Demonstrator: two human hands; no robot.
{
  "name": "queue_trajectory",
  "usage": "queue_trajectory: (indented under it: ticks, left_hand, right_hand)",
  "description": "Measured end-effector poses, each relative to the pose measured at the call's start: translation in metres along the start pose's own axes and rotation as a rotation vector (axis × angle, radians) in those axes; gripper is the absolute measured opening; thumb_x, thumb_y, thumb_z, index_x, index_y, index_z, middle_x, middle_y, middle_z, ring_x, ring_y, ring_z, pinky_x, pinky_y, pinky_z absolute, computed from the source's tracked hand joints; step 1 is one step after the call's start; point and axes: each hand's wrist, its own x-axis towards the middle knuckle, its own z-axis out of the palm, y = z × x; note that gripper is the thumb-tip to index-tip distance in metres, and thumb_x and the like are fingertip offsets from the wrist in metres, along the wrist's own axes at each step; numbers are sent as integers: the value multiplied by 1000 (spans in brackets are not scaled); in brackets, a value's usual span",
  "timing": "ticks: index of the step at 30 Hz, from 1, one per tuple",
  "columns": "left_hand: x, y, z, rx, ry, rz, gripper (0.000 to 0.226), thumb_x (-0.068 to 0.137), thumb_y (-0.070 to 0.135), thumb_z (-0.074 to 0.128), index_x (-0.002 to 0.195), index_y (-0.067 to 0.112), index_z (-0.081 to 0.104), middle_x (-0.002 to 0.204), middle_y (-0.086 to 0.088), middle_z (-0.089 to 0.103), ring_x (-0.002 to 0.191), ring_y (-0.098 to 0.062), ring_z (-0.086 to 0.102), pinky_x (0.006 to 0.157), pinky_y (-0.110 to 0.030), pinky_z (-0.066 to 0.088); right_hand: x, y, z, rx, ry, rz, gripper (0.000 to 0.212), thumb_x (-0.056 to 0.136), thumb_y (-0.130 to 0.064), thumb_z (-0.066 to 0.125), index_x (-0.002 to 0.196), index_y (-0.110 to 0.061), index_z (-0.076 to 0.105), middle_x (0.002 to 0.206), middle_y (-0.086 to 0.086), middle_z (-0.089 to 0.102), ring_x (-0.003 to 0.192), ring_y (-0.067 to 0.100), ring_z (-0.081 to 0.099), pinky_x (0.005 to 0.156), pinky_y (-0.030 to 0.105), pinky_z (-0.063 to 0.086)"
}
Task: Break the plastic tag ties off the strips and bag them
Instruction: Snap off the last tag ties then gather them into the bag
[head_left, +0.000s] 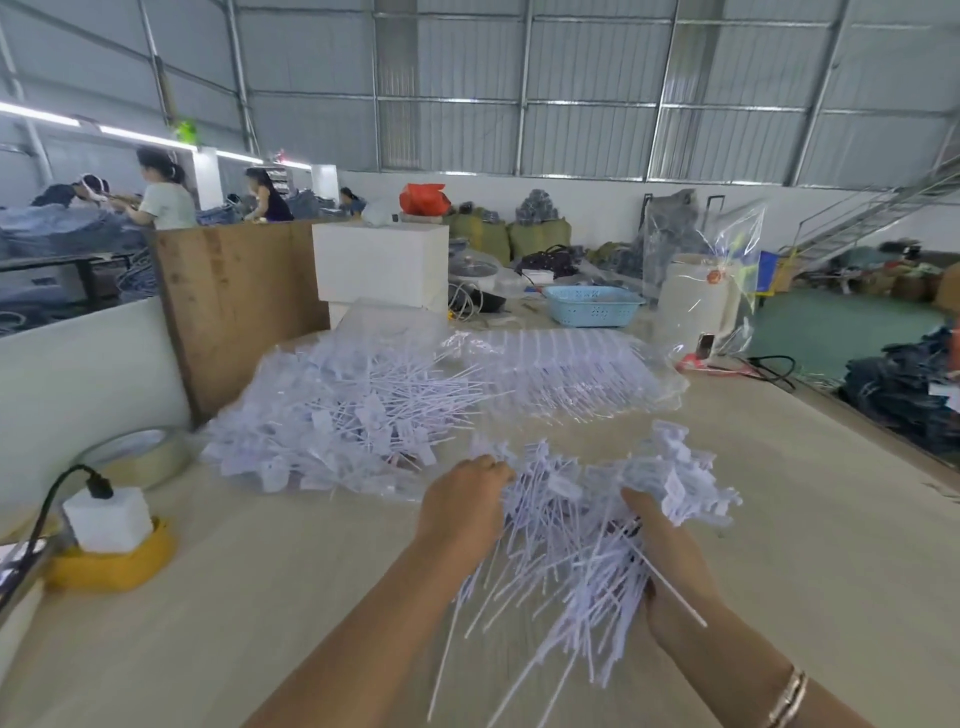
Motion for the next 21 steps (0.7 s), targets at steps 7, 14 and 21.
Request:
queue_trajectory:
  ticks: [7, 14, 21]
  left_hand:
    - [-20, 14, -8, 62, -38, 34, 31, 94, 27, 40, 118, 25, 60, 116, 1, 58, 107, -19, 54, 85, -32, 42]
    - [-14, 69, 6, -269, -157, 264, 39, 99, 36, 29, 133, 26, 47, 134, 3, 50, 124, -17, 41, 104, -39, 29]
    - [-17, 49, 33, -275, -174, 260, 35, 90, 47, 46, 124, 39, 43, 106, 9, 61, 107, -11, 45, 90, -32, 24]
  right_hand:
    - [17, 1, -18, -33, 71, -53, 18, 84, -34, 64, 95, -20, 63, 82, 6, 72, 66, 24, 69, 51, 28, 49]
    - [21, -3, -19, -51, -26, -3, 20, 86, -24, 62, 88, -6, 69, 70, 12, 72, 57, 24, 69, 39, 26, 50]
    - [31, -13, -34, -180, -95, 123, 24, 84, -19, 63, 99, -1, 69, 96, 25, 69, 82, 39, 67, 79, 50, 55]
